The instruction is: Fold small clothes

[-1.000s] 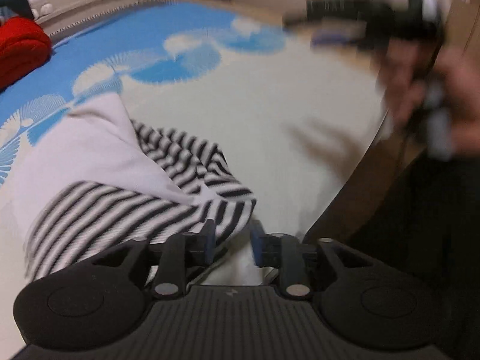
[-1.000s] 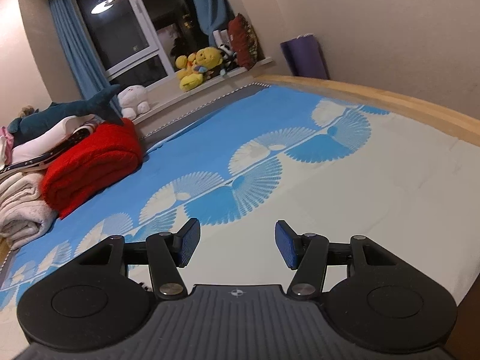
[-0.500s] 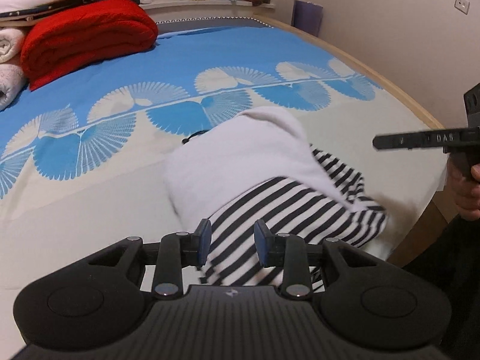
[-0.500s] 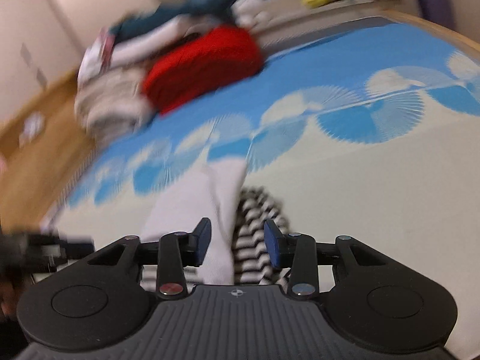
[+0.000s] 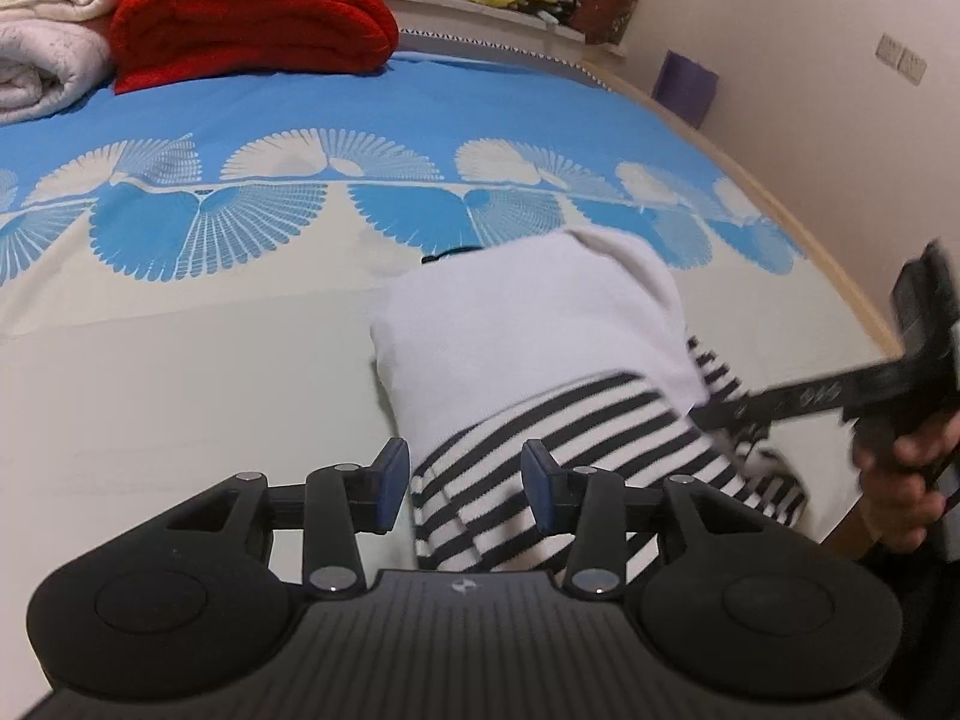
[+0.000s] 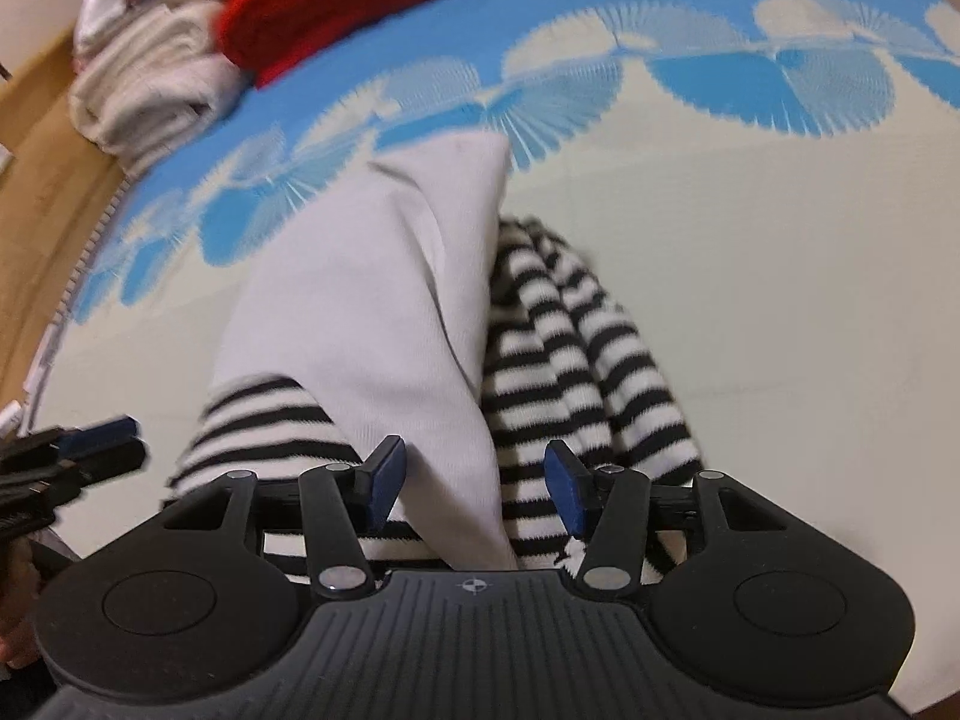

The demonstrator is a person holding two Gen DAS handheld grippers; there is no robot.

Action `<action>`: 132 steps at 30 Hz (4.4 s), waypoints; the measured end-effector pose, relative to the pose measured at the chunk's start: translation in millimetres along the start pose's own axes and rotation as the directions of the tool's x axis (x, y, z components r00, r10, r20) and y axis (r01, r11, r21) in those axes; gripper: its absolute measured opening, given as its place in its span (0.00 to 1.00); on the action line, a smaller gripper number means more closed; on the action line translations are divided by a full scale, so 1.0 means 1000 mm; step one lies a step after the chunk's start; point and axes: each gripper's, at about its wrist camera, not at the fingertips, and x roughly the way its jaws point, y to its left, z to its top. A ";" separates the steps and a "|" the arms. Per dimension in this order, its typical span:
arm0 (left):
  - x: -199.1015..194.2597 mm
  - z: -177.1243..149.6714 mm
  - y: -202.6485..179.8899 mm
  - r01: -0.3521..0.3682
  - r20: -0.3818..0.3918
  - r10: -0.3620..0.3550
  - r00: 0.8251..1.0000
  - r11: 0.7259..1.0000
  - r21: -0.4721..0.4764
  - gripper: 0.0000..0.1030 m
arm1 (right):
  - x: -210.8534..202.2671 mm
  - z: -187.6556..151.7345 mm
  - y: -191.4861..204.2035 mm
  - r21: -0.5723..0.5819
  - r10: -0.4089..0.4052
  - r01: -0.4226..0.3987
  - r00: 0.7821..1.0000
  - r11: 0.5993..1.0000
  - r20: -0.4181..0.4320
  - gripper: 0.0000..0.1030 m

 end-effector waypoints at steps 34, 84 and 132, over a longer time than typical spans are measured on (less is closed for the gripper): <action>0.061 -0.027 -0.064 0.021 -0.171 0.028 0.985 0.960 0.278 0.59 | -0.030 -0.045 0.004 -0.147 -0.201 0.199 0.979 0.969 -0.004 0.00; 0.082 -0.035 -0.032 0.087 -0.351 -0.046 0.935 0.991 0.102 0.82 | 0.032 0.082 -0.050 0.296 -0.329 0.283 0.937 0.912 0.116 0.44; 0.059 0.006 0.012 0.113 -0.268 -0.155 0.951 0.979 -0.168 0.86 | -0.051 -0.011 -0.071 0.052 0.040 -0.043 0.997 0.998 0.064 0.80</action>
